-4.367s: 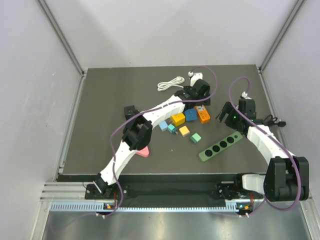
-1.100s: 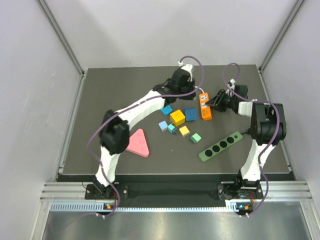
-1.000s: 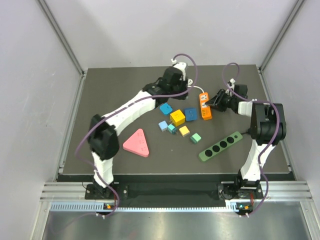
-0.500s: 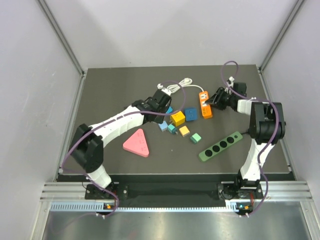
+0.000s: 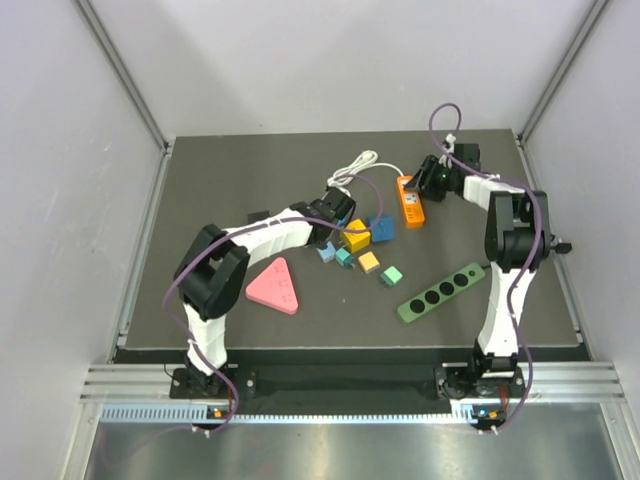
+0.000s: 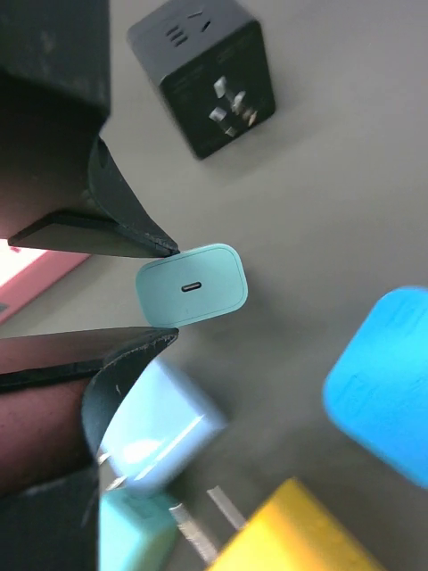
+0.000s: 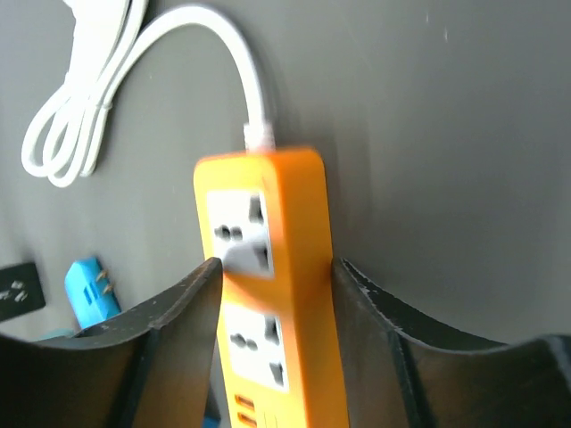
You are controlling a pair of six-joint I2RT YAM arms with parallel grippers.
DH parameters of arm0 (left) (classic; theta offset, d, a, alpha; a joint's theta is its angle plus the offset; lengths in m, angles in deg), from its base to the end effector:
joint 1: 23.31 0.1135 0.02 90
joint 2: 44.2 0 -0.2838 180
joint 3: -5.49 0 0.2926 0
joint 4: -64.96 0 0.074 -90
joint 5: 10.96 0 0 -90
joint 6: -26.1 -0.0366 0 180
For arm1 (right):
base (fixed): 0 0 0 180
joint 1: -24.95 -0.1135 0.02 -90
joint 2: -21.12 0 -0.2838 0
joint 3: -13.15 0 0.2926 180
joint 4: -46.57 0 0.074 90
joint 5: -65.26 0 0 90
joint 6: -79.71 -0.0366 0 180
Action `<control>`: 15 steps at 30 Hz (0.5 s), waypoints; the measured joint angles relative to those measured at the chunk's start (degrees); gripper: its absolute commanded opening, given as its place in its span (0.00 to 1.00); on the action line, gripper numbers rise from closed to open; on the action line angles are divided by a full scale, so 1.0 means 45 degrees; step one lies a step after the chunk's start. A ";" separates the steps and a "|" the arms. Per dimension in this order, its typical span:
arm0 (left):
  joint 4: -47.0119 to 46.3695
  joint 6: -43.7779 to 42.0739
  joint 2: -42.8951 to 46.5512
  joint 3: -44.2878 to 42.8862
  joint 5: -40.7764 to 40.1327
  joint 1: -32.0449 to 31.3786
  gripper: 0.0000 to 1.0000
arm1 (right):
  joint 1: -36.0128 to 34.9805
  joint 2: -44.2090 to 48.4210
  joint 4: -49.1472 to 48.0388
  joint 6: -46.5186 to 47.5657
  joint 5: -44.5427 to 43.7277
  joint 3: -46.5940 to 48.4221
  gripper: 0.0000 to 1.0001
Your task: Pull the plug off the socket
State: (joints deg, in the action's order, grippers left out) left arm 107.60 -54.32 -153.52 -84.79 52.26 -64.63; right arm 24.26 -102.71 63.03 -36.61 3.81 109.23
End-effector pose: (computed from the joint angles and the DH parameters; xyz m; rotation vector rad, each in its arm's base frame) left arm 0.3422 -0.2789 0.1920 0.5370 2.4358 0.2652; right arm 0.5128 0.0237 0.1390 0.2755 2.3514 0.8145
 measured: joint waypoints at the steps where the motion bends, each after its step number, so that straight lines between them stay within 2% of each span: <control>1: -0.0092 -0.0092 -0.0180 -0.0092 -0.0136 0.0029 0.00 | -0.0058 -0.0185 0.0243 0.0068 -0.0092 0.0384 0.53; 5: -0.0379 -0.0121 -0.0277 -0.0243 -0.0053 0.0301 0.12 | -0.0155 -0.0699 0.1375 0.0291 -0.0554 0.1836 0.62; 6: -0.0452 -0.0121 -0.0277 -0.0243 -0.0015 0.0393 0.27 | -0.0155 -0.0714 0.1671 0.0350 -0.0690 0.2089 0.64; 8: -0.0510 -0.0117 -0.0272 -0.0243 0.0039 0.0539 0.41 | -0.0155 -0.0685 0.2157 0.0471 -0.0947 0.2589 0.70; 9: -0.0520 -0.0112 -0.0272 -0.0243 0.0049 0.0593 0.54 | -0.0155 -0.0641 0.2283 0.0510 -0.1069 0.2725 0.72; 12: -0.0612 -0.0005 -0.0209 -0.0131 0.0194 0.0714 0.82 | -0.0151 -0.0126 0.3041 0.0656 -0.1457 0.2788 0.78; 13: -0.0617 0.0015 -0.0126 -0.0039 0.0316 0.0743 0.98 | -0.0155 0.0141 0.3337 0.0729 -0.1554 0.2788 0.79; 15: -0.0627 0.0189 0.0180 0.0204 0.0568 0.0748 0.98 | -0.0170 0.0714 0.3866 0.0826 -0.1744 0.2783 0.84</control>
State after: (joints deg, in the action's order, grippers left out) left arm 104.78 -53.47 -152.71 -83.88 54.82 -61.26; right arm 23.50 -99.50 80.42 -32.90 -4.03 121.75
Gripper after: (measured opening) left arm 0.962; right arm 0.788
